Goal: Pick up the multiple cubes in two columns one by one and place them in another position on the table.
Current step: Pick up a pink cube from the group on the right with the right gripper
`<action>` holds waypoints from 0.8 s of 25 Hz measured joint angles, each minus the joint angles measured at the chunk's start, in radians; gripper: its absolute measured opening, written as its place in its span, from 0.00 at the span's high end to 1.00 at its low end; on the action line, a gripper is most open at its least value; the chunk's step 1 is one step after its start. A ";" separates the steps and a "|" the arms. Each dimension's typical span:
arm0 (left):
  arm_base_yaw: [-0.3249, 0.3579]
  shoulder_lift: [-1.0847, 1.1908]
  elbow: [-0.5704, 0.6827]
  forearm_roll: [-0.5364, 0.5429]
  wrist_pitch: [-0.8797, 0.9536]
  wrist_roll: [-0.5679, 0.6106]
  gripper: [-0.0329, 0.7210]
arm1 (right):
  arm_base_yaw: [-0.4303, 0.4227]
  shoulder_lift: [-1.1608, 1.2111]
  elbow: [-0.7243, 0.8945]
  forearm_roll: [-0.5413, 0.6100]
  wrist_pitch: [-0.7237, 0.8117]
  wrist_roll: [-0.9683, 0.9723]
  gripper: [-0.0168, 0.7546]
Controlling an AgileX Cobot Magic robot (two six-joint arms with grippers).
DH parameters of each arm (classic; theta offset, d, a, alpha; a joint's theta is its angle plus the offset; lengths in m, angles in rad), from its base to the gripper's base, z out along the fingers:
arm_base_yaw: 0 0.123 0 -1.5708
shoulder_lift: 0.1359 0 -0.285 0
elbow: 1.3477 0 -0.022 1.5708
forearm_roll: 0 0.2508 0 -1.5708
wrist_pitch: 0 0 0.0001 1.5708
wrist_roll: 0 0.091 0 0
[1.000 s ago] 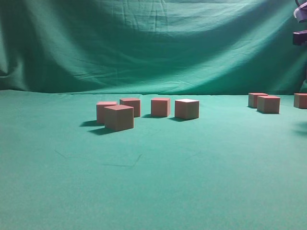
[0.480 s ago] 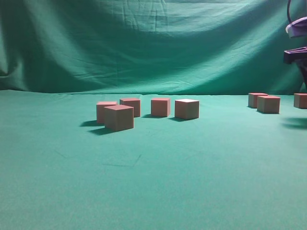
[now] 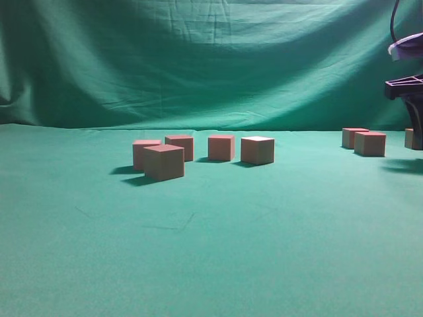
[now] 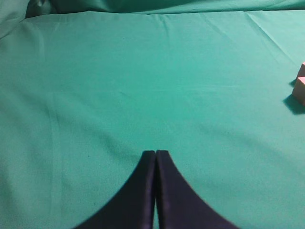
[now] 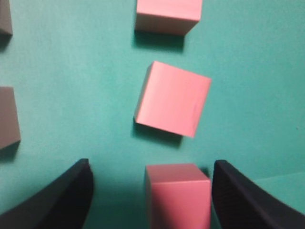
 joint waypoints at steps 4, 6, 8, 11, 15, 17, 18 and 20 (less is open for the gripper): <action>0.000 0.000 0.000 0.000 0.000 0.000 0.96 | -0.005 0.000 0.000 -0.002 0.006 0.000 0.28; 0.000 0.000 0.000 0.000 0.000 0.000 0.96 | -0.022 0.000 0.000 -0.002 0.020 0.000 0.28; 0.000 0.000 0.000 0.000 0.000 0.000 0.96 | -0.042 0.000 0.000 0.015 0.027 0.000 0.28; 0.000 0.000 0.000 0.000 0.000 0.000 0.96 | -0.060 0.000 0.000 0.040 0.029 -0.002 0.28; 0.000 0.000 0.000 0.000 0.000 0.000 0.96 | -0.060 0.000 0.000 0.071 0.029 -0.028 0.28; 0.000 0.000 0.000 0.000 0.000 0.000 0.96 | -0.060 0.000 0.000 0.093 0.029 -0.046 0.28; 0.000 0.000 0.000 0.000 0.000 0.000 0.96 | -0.060 0.000 0.000 0.100 0.027 -0.051 0.37; 0.000 0.000 0.000 0.000 0.000 0.000 0.96 | -0.060 0.000 0.000 0.113 0.026 -0.052 0.42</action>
